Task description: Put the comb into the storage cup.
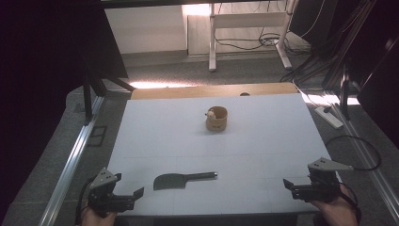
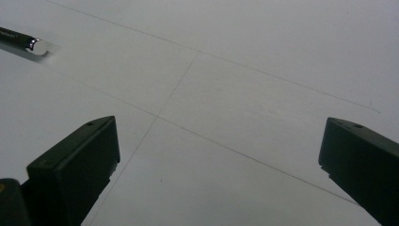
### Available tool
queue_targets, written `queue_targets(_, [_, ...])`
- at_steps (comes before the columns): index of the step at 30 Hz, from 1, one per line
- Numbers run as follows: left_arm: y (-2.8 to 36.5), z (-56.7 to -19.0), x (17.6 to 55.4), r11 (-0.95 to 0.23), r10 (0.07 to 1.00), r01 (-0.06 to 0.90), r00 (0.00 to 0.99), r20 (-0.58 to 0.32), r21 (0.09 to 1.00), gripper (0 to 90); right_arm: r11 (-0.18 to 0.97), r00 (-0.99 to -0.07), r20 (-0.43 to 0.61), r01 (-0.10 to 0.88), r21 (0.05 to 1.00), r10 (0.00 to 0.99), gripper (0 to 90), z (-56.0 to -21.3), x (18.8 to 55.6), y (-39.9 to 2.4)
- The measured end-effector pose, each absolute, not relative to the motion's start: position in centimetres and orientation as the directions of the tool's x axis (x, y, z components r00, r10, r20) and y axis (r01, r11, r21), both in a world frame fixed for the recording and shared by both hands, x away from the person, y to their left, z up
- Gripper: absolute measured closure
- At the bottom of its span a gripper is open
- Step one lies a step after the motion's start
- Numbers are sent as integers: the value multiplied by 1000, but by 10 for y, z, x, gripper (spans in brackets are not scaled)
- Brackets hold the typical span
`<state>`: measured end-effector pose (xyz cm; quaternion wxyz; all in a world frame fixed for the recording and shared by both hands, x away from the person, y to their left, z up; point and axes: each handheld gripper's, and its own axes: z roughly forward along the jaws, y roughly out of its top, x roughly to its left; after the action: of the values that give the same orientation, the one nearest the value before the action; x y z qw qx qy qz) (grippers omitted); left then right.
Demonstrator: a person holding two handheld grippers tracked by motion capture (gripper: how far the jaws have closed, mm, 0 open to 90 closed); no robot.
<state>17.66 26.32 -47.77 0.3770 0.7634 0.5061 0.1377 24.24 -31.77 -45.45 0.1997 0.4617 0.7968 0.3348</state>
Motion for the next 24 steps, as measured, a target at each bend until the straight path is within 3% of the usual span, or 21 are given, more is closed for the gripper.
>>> queue_targets(24, [264, -478, 178, -206, 869, 674, 460, -185, 709, 13, 355, -496, -14, 601, 716, 868, 0, -455, 242, -317])
